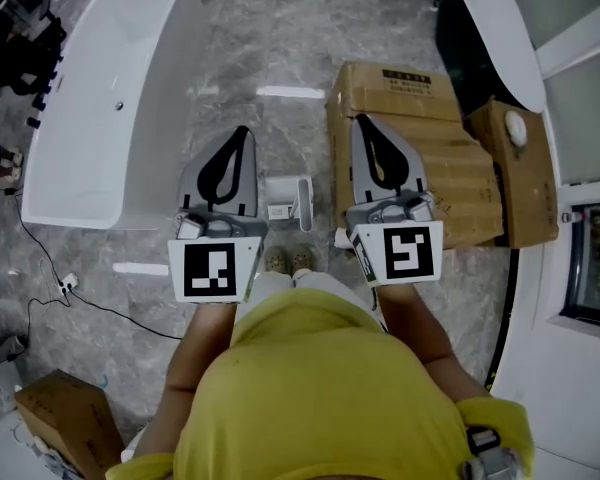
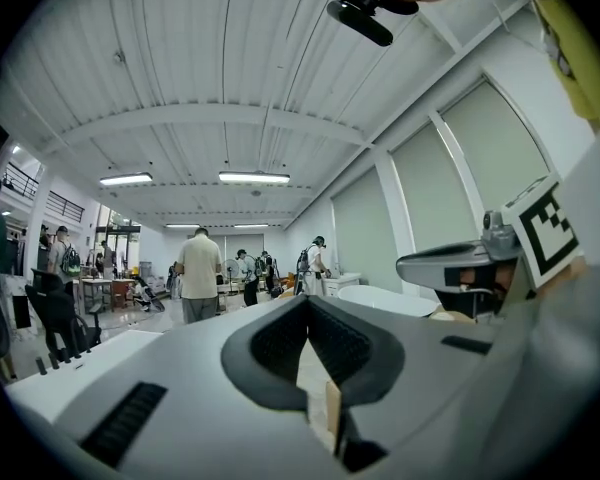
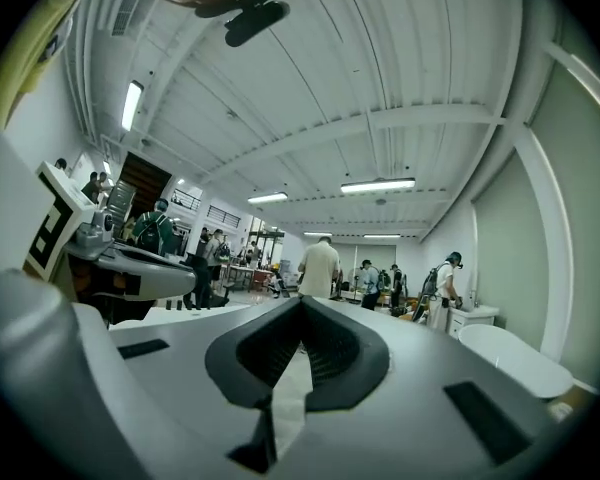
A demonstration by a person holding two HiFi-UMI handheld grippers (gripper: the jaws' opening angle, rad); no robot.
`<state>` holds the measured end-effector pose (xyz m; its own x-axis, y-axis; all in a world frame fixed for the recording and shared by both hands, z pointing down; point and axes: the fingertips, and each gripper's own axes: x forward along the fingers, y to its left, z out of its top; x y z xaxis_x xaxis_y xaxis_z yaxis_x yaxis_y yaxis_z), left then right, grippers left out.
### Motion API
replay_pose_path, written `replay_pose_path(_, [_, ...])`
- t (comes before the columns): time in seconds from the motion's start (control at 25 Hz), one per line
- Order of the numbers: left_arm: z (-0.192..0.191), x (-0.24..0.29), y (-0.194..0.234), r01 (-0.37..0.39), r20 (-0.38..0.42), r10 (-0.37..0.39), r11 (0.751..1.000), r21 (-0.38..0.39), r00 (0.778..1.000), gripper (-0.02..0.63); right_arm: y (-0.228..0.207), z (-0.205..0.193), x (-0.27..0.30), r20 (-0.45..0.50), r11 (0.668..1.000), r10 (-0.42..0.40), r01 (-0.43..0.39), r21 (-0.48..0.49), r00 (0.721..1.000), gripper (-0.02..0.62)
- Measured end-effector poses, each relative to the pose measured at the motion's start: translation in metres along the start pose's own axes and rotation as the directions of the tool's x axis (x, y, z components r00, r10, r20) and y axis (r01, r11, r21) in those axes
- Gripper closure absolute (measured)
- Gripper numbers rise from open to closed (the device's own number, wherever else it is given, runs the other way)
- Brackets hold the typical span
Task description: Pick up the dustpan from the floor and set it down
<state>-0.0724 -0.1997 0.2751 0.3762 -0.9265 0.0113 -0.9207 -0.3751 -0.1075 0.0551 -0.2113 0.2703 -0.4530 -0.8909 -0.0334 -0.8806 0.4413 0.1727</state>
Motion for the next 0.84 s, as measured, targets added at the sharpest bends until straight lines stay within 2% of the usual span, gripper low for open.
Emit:
replay_pose_path(0.28, [-0.003,0.003,0.001,0.001,-0.012,-0.001,1.000,-0.015,1.000,0.606,-0.005,-0.009,-0.002,-0.012,0.999,0.000,0.001,0.046,1.000,0.586])
replay_pose_path(0.84, [-0.008,0.008,-0.001,0.006,-0.022,-0.007,0.999,-0.032,1.000,0.606,-0.011,-0.019,0.000,-0.035,0.998,-0.004,0.007,0.060,0.999,0.586])
